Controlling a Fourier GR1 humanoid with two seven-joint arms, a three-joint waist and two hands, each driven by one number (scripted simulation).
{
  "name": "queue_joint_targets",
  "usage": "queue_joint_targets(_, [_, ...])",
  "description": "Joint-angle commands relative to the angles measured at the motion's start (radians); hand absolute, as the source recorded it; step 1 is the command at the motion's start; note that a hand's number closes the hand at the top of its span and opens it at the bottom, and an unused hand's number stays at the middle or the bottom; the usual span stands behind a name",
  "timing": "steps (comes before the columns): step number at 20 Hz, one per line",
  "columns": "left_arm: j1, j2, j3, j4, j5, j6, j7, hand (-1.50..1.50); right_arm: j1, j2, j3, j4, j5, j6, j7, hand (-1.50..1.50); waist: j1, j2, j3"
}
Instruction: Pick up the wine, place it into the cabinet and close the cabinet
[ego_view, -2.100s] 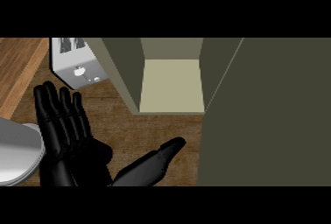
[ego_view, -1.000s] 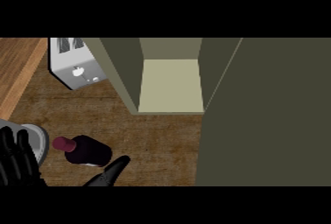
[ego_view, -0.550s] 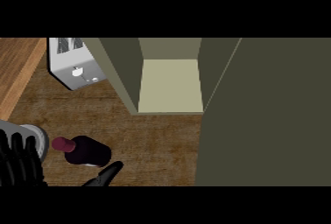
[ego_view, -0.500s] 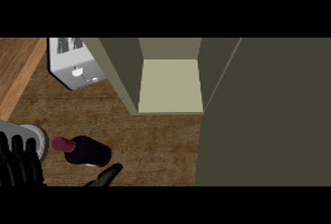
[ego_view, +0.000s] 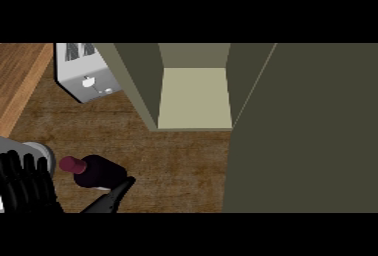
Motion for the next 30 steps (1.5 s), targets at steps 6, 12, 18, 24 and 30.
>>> queue_joint_targets(6, [-0.014,-0.011,-0.003,0.105,0.252,0.091,-0.234,-1.50,0.020,0.007,-0.017,-0.140,-0.052,-0.016,0.062,-1.50,0.000,-0.001,-0.001])
queue_joint_targets(12, [0.023,-0.032,0.075,0.115,0.425,-0.022,-0.382,-1.50,0.014,0.020,0.006,-0.116,-0.028,-0.008,0.038,-1.50,0.010,-0.002,-0.002])
queue_joint_targets(18, [0.057,-0.147,0.151,0.207,0.592,-0.201,-0.603,-1.50,0.031,0.018,-0.017,-0.107,-0.044,0.002,0.024,-1.50,0.010,-0.002,-0.002])
queue_joint_targets(24, [0.141,-0.299,0.274,0.377,0.764,-0.439,-0.925,-1.50,0.049,0.016,-0.047,-0.127,-0.065,0.016,0.009,-1.50,0.009,-0.001,0.001])
queue_joint_targets(30, [0.157,-0.334,0.389,0.574,0.858,-0.629,-1.096,-1.50,0.040,0.014,-0.028,-0.145,-0.072,0.022,0.062,-1.50,0.007,0.002,0.004])
